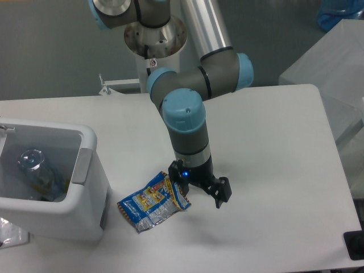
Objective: Place the trash in the trash can
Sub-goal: 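Close the gripper on the clear plastic bag and lift it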
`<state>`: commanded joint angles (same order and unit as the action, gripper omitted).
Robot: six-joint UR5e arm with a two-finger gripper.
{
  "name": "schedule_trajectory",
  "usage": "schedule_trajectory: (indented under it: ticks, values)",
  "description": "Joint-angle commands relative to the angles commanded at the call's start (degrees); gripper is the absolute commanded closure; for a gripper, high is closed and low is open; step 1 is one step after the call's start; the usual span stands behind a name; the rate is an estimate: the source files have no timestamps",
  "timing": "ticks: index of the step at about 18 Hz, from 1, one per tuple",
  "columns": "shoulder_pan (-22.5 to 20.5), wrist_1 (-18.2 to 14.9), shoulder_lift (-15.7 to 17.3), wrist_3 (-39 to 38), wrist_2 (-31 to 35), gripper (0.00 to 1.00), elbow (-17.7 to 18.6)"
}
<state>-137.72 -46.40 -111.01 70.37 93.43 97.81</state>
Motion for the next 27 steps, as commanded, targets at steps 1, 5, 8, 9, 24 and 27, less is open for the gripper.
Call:
schedule_trajectory:
  ticks: [1, 5, 8, 9, 24, 27]
  values:
    - [-0.5, -1.0, 0.6, 2.6, 0.0, 0.00, 0.6]
    - [-1.2, -4.6, 1.3, 7.2, 0.3, 0.00, 0.9]
    - [-0.9, -5.3, 1.6, 10.8, 2.7, 0.00, 2.1]
    - [-0.8, -5.4, 1.5, 11.0, 4.6, 0.00, 2.6]
    - [-0.5, -3.2, -3.2, 7.1, 2.5, 0.00, 5.2]
    - [-0.5, -1.9, -3.6, 6.8, 2.5, 0.00, 4.8]
